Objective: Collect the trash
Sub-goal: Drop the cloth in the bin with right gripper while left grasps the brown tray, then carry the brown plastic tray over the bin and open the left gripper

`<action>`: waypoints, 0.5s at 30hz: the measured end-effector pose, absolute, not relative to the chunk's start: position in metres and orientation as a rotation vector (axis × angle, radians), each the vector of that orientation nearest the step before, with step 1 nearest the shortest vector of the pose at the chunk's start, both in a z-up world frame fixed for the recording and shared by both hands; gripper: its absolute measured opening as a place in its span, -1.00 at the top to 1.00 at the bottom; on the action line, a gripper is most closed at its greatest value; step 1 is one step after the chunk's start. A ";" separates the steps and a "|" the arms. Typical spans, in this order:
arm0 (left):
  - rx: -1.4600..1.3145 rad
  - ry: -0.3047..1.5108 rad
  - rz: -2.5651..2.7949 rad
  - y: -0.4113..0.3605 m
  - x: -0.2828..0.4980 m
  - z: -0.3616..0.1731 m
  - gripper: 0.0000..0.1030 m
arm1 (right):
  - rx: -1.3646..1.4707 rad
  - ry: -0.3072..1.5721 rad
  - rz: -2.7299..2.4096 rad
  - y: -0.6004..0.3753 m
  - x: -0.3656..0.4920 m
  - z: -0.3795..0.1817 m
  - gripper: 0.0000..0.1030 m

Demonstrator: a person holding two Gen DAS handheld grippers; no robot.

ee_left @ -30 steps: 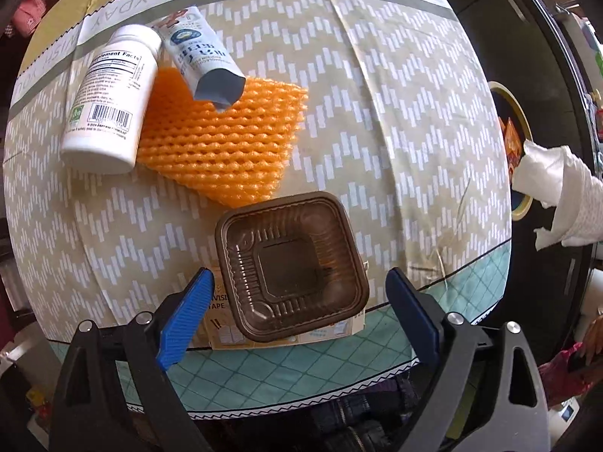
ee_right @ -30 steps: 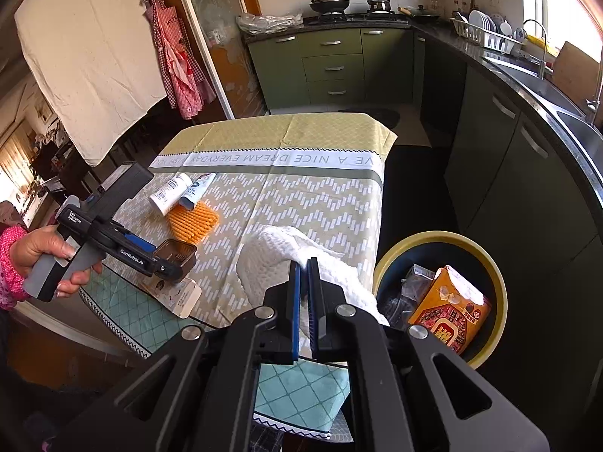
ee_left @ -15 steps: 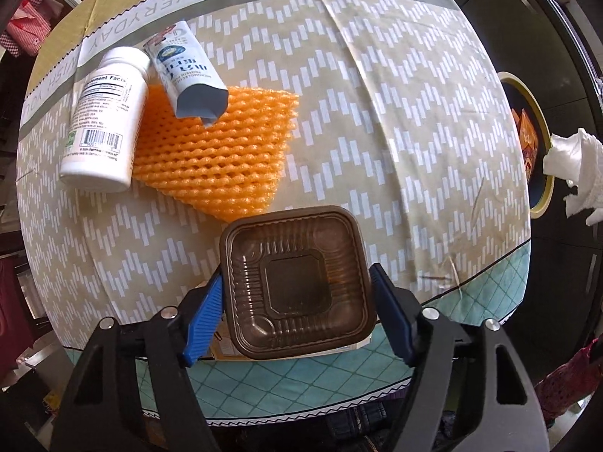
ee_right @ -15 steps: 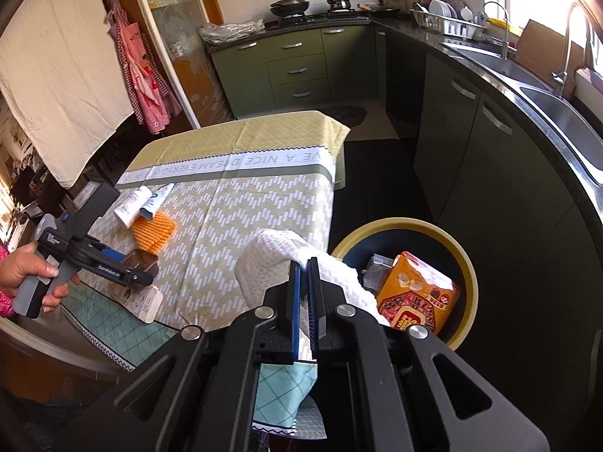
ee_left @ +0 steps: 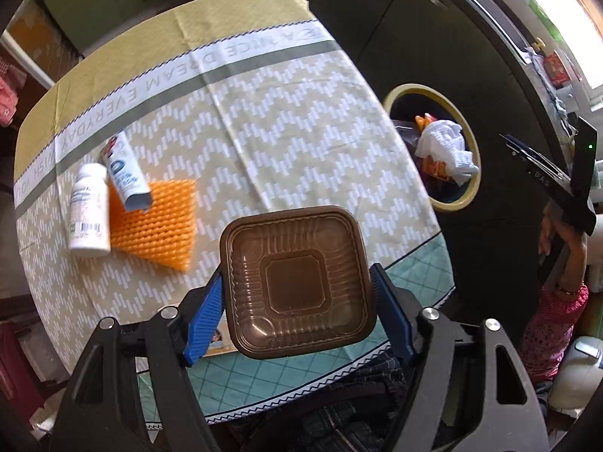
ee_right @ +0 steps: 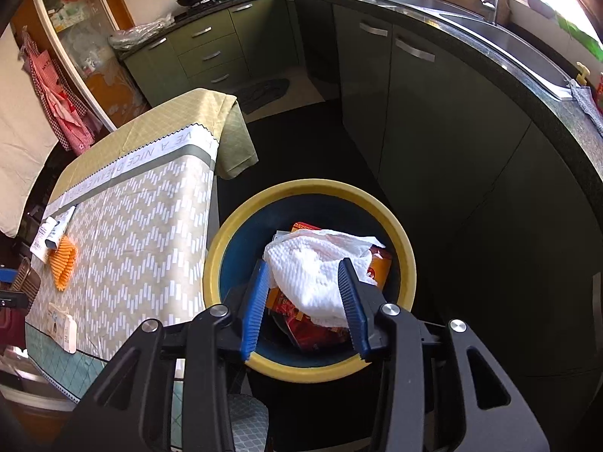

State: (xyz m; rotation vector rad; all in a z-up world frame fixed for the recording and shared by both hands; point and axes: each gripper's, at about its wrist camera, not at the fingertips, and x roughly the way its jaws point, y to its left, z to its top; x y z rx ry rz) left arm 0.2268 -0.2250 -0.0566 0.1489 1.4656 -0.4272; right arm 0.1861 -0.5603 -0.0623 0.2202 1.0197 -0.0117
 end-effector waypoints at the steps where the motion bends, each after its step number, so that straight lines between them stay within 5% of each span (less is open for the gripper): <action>1: 0.157 1.457 -0.447 -0.238 0.228 -0.057 -0.36 | 0.226 1.006 -0.011 -0.563 0.180 -0.058 0.23; 15: 0.215 1.512 -0.665 -0.441 0.277 -0.134 -0.37 | 0.285 0.976 -0.022 -0.597 0.092 -0.058 0.23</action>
